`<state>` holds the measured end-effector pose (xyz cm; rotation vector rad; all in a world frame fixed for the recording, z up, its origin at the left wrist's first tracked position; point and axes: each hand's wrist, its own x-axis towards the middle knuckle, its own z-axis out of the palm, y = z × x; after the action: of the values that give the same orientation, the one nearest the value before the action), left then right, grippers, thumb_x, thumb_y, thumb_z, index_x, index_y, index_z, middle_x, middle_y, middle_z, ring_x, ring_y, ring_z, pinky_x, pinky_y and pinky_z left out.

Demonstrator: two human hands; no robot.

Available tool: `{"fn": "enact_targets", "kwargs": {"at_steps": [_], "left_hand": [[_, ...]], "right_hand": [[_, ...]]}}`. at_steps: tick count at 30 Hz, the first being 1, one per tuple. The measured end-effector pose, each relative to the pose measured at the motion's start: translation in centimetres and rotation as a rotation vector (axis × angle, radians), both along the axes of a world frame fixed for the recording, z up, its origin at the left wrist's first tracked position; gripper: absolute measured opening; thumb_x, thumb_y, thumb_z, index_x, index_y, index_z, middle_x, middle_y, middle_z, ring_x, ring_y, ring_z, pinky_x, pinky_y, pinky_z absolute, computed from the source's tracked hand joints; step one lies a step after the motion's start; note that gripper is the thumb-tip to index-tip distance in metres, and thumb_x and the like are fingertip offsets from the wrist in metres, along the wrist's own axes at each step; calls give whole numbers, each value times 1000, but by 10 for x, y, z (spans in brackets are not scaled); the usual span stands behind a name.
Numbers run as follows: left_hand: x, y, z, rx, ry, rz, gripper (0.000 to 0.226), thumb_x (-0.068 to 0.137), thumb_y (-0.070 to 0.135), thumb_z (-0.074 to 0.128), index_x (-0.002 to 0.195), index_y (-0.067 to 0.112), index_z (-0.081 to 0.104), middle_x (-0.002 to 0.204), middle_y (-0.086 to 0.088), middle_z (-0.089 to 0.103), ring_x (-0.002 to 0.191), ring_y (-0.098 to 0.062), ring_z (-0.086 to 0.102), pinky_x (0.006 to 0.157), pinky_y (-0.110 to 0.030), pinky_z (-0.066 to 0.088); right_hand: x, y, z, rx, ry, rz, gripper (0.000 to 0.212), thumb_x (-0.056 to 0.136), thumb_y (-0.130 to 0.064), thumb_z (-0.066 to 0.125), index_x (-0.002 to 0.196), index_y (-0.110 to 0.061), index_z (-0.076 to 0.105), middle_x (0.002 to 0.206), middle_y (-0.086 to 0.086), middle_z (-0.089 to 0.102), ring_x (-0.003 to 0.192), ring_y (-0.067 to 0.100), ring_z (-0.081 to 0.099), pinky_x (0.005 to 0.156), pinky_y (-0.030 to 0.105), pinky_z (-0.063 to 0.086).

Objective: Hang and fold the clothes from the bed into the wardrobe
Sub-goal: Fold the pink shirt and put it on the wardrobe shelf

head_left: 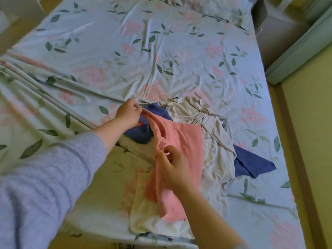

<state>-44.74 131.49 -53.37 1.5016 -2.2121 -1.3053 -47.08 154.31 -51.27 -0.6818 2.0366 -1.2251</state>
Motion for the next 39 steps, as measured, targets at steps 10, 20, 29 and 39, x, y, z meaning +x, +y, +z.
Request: {"fn": "enact_targets", "kwargs": {"at_steps": [10, 20, 29, 39], "left_hand": [[47, 30, -82, 167, -200, -58, 18, 91, 29, 56, 93, 11, 58, 101, -13, 64, 102, -34, 58, 73, -32, 37], [72, 93, -136, 377, -386, 54, 95, 66, 54, 82, 136, 2, 45, 134, -18, 55, 120, -32, 56, 93, -33, 46], [68, 97, -155, 715, -27, 309, 69, 60, 38, 89, 114, 5, 63, 108, -10, 69, 94, -23, 67, 87, -38, 54], [63, 86, -160, 297, -254, 285, 38, 89, 30, 62, 106, -3, 63, 106, -26, 66, 102, -40, 63, 79, -33, 44]], "right_hand": [[-9, 19, -56, 309, 50, -113, 18, 92, -20, 52, 92, -35, 62, 72, -4, 68, 65, 19, 63, 59, 36, 51], [-56, 71, -93, 511, 37, -319, 59, 84, -42, 71, 131, -18, 46, 116, -5, 54, 105, 18, 56, 83, 30, 46], [-78, 70, -103, 379, -266, -303, 71, 62, -58, 81, 118, -29, 47, 107, -15, 60, 94, 2, 59, 68, 19, 46], [-88, 70, -102, 494, -282, -275, 46, 64, -71, 68, 82, -30, 59, 85, -13, 65, 79, 3, 60, 64, 21, 45]]}}
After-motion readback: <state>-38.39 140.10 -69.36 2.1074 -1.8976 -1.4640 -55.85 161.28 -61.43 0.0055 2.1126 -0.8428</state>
